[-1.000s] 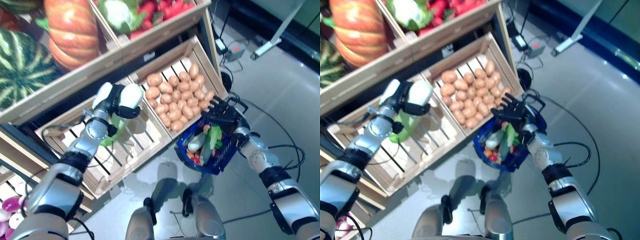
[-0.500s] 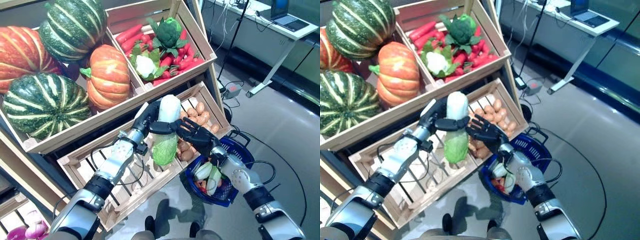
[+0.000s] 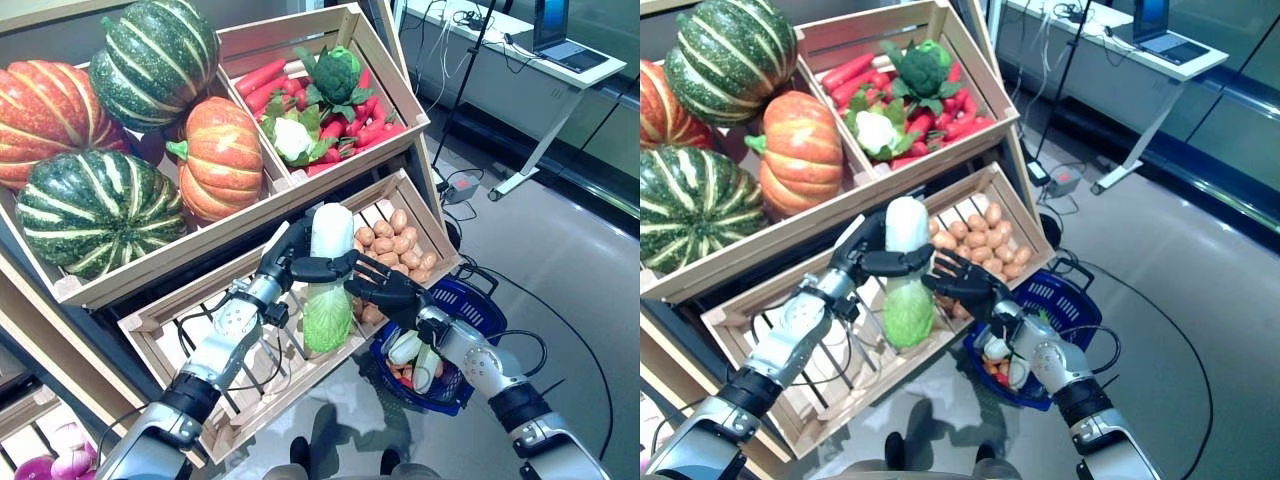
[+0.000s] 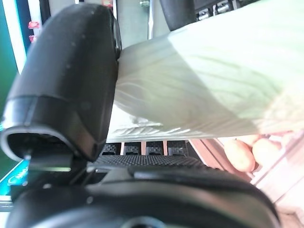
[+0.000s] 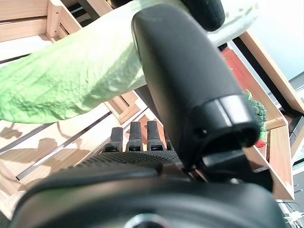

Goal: Put vegetables into the basket

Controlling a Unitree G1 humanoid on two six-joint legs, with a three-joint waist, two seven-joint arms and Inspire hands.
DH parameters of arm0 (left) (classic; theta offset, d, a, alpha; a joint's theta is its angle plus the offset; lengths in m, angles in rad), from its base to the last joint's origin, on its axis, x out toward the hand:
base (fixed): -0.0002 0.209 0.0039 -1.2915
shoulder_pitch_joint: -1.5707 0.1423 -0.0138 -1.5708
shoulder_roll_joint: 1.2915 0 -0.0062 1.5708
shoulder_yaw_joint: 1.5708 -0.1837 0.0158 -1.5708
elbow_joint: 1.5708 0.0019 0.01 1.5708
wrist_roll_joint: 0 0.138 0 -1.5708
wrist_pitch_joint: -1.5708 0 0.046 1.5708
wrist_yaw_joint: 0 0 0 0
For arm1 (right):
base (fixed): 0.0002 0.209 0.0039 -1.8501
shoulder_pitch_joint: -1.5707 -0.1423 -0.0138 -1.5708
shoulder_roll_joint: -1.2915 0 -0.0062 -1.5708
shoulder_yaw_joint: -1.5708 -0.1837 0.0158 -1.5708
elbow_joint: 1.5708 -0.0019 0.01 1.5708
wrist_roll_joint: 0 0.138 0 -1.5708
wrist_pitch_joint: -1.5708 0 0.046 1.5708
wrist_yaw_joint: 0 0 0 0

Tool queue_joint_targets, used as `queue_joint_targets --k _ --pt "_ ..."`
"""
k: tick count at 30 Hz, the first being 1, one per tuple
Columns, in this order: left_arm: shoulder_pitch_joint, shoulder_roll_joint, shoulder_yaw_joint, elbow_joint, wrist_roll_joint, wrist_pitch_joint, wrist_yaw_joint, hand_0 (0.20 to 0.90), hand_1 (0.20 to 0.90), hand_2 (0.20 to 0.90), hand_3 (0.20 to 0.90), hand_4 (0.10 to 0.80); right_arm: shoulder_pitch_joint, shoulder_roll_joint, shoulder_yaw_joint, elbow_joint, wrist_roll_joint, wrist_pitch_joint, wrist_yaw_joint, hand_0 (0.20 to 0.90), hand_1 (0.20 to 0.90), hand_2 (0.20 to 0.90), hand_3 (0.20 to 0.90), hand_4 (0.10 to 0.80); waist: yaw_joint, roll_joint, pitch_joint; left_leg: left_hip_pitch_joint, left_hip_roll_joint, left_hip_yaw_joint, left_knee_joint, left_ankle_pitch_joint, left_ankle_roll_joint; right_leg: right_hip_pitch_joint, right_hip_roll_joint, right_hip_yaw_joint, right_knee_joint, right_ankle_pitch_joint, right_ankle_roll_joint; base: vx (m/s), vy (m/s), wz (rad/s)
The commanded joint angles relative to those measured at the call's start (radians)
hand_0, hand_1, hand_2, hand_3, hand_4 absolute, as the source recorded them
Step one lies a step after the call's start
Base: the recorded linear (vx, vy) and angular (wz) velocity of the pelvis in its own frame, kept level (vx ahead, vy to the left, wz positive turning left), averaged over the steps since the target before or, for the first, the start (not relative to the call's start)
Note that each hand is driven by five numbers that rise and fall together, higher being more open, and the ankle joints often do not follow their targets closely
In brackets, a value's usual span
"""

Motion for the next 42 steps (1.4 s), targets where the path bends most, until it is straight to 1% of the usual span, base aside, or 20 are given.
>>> queue_joint_targets --k 1,3,5,8,13,15,20,23,25,32,36,41,42 --pt "-0.1 -0.109 -0.038 -0.124 -0.069 -0.136 -0.07 0.3 0.3 0.3 0.3 0.4 -0.039 0.066 0.052 -0.079 0.036 -0.003 0.096 0.9 0.9 0.9 0.9 0.8 0.009 0.014 -0.143 0.05 0.011 0.0 0.002 -0.079 -0.036 -0.038 0.029 -0.004 0.001 0.075 -0.05 0.0 0.0 0.0" --pt "-0.103 -0.099 -0.04 -0.117 -0.083 -0.133 -0.08 0.3 0.3 0.3 0.3 0.4 -0.041 0.05 0.061 -0.085 0.025 0.015 0.155 0.9 0.9 0.9 0.9 0.8 0.01 0.012 -0.142 0.05 0.009 -0.001 0.002 -0.079 -0.035 -0.037 0.029 -0.004 0.001 0.075 -0.05 0.0 0.0 0.0" --pt "-0.104 -0.093 -0.037 -0.109 -0.107 -0.132 -0.098 0.3 0.3 0.3 0.3 0.4 -0.042 0.035 0.066 -0.092 0.024 0.034 0.187 0.9 0.9 0.9 0.9 0.8 0.01 0.011 -0.142 0.051 0.009 -0.001 0.002 -0.079 -0.036 -0.036 0.029 -0.004 0.001 0.075 -0.05 0.0 0.0 0.0" --pt "-0.11 -0.09 -0.029 -0.083 -0.166 -0.129 -0.125 0.3 0.3 0.3 0.3 0.4 -0.045 0.0 0.087 -0.088 -0.018 0.07 0.269 0.9 0.9 0.9 0.9 0.8 0.007 0.006 -0.143 0.055 0.009 0.0 0.002 -0.08 -0.037 -0.033 0.028 -0.002 0.001 0.076 -0.048 0.0 0.0 0.0" --pt "-0.113 -0.107 -0.016 -0.071 -0.214 -0.139 -0.159 0.3 0.3 0.3 0.3 0.4 -0.056 -0.011 0.112 -0.052 -0.056 0.101 0.313 0.9 0.9 0.9 0.9 0.8 0.007 0.004 -0.145 0.06 0.008 -0.001 0.002 -0.081 -0.039 -0.029 0.026 -0.002 0.001 0.077 -0.049 0.0 0.0 0.0" --pt "-0.116 -0.126 -0.02 -0.085 -0.223 -0.141 -0.167 0.3 0.3 0.3 0.3 0.4 -0.061 0.0 0.129 -0.03 -0.076 0.133 0.328 0.9 0.9 0.9 0.9 0.8 0.008 0.004 -0.144 0.063 0.006 -0.002 0.002 -0.082 -0.039 -0.027 0.026 -0.001 0.001 0.076 -0.049 0.0 0.0 0.0" --pt "-0.13 -0.144 -0.032 -0.113 -0.243 -0.144 -0.182 0.3 0.3 0.3 0.3 0.4 -0.062 0.03 0.169 0.036 -0.1 0.215 0.375 0.9 0.9 0.9 0.9 0.8 0.013 0.004 -0.145 0.067 0.004 -0.008 0.002 -0.084 -0.038 -0.02 0.024 0.0 0.001 0.074 -0.051 0.0 0.0 0.0" --pt "-0.143 -0.154 -0.036 -0.125 -0.266 -0.14 -0.191 0.3 0.3 0.3 0.3 0.4 -0.061 0.062 0.178 0.098 -0.094 0.243 0.379 0.9 0.9 0.9 0.9 0.8 0.018 0.006 -0.149 0.07 0.003 -0.012 0.002 -0.086 -0.037 -0.016 0.024 -0.001 0.001 0.072 -0.053 0.0 0.0 0.0" --pt "-0.15 -0.159 -0.038 -0.138 -0.296 -0.135 -0.195 0.3 0.3 0.3 0.3 0.4 -0.064 0.081 0.178 0.133 -0.089 0.252 0.373 0.9 0.9 0.9 0.9 0.8 0.021 0.008 -0.148 0.071 0.002 -0.015 0.002 -0.086 -0.036 -0.015 0.023 -0.002 0.001 0.072 -0.053 0.0 0.0 0.0" --pt "-0.161 -0.195 -0.051 -0.181 -0.333 -0.118 -0.203 0.3 0.3 0.3 0.3 0.4 -0.08 0.145 0.203 0.215 -0.118 0.253 0.361 0.9 0.9 0.9 0.9 0.8 0.032 0.012 -0.146 0.069 -0.003 -0.027 0.002 -0.087 -0.034 -0.014 0.025 0.001 0.001 0.07 -0.057 0.0 0.0 0.0" --pt "-0.163 -0.234 -0.079 -0.198 -0.353 -0.111 -0.249 0.3 0.3 0.3 0.3 0.4 -0.103 0.194 0.231 0.279 -0.156 0.269 0.359 0.9 0.9 0.9 0.9 0.8 0.042 0.014 -0.15 0.071 -0.006 -0.032 0.002 -0.09 -0.032 -0.01 0.025 0.003 0.001 0.067 -0.061 0.0 0.0 0.0" --pt "-0.178 -0.252 -0.102 -0.204 -0.371 -0.103 -0.265 0.3 0.3 0.3 0.3 0.4 -0.143 0.219 0.237 0.349 -0.153 0.263 0.35 0.9 0.9 0.9 0.9 0.8 0.049 0.016 -0.152 0.074 -0.006 -0.032 0.002 -0.091 -0.032 -0.006 0.025 0.0 0.001 0.065 -0.063 0.0 0.0 0.0" --pt "-0.186 -0.26 -0.11 -0.208 -0.394 -0.093 -0.279 0.3 0.3 0.3 0.3 0.4 -0.16 0.229 0.235 0.37 -0.142 0.263 0.345 0.9 0.9 0.9 0.9 0.8 0.053 0.016 -0.153 0.075 -0.006 -0.035 0.002 -0.09 -0.032 -0.004 0.025 -0.002 0.001 0.066 -0.064 0.0 0.0 0.0"
